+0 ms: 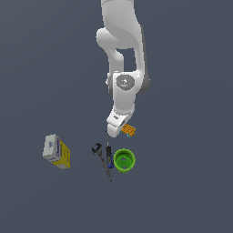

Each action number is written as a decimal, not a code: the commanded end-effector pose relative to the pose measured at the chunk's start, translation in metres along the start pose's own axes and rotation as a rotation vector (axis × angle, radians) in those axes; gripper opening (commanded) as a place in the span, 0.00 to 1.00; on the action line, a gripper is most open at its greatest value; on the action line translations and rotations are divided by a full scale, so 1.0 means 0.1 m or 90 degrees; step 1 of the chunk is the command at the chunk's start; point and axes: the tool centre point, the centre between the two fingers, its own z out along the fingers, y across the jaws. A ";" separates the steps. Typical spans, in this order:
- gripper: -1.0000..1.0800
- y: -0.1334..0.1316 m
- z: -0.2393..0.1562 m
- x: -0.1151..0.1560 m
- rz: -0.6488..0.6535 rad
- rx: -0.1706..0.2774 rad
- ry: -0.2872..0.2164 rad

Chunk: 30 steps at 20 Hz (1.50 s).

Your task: Pick up a designated object from a clutter of objects.

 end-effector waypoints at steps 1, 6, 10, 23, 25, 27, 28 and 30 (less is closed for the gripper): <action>0.00 -0.06 -0.20 0.06 0.000 -0.001 0.000; 0.00 -0.20 -0.67 0.20 -0.001 -0.001 0.000; 0.00 -0.32 -1.07 0.33 -0.001 -0.001 0.000; 0.00 -0.68 -2.32 0.72 -0.002 0.000 0.001; 0.00 -0.73 -2.52 0.78 -0.002 0.000 0.001; 0.00 -0.78 -2.71 0.84 -0.002 0.000 0.001; 0.00 -0.81 -2.81 0.88 -0.002 0.000 0.001; 0.00 -0.85 -2.98 0.93 -0.002 0.000 0.001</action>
